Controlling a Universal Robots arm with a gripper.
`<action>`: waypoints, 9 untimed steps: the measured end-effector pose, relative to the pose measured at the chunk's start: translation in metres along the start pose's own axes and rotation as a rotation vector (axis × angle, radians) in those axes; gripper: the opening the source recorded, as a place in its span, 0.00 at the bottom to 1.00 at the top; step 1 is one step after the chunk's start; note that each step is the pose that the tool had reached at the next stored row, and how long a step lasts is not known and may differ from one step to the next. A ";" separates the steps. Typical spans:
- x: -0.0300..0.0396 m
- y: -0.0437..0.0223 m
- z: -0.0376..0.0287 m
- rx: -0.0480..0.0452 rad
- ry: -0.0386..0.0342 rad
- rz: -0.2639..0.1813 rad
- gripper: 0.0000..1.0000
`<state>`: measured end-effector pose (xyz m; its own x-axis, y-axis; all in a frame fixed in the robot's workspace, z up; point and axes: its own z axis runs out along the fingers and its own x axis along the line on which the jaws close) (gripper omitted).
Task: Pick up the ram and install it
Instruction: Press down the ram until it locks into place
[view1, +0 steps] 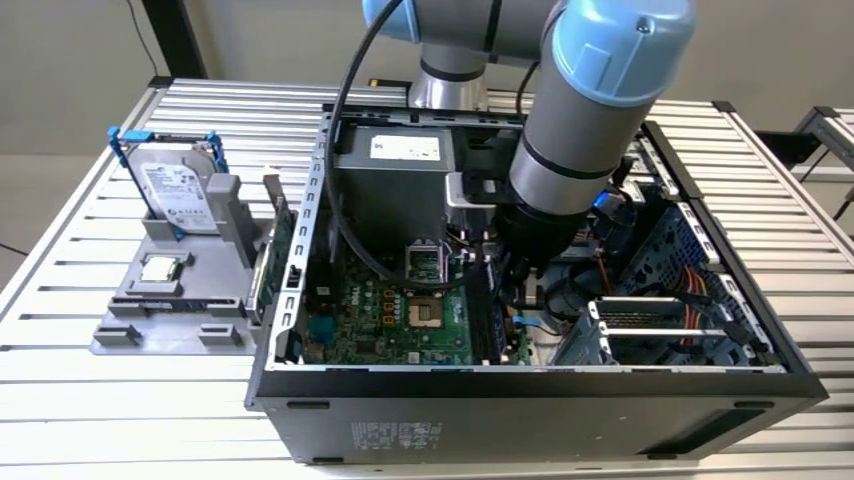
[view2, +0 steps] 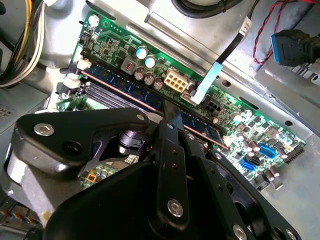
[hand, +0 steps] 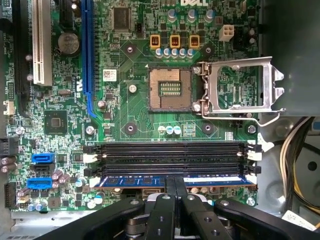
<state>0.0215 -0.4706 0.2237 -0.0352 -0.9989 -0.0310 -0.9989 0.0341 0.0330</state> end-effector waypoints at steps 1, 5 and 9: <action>0.0001 0.0002 -0.0047 -0.0006 0.0018 0.000 0.00; -0.0001 0.0007 -0.0206 -0.0013 0.0031 0.000 0.00; -0.0004 0.0011 -0.0328 -0.0022 0.0032 0.000 0.00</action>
<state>0.0214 -0.4712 0.2566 -0.0351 -0.9990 -0.0278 -0.9988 0.0341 0.0351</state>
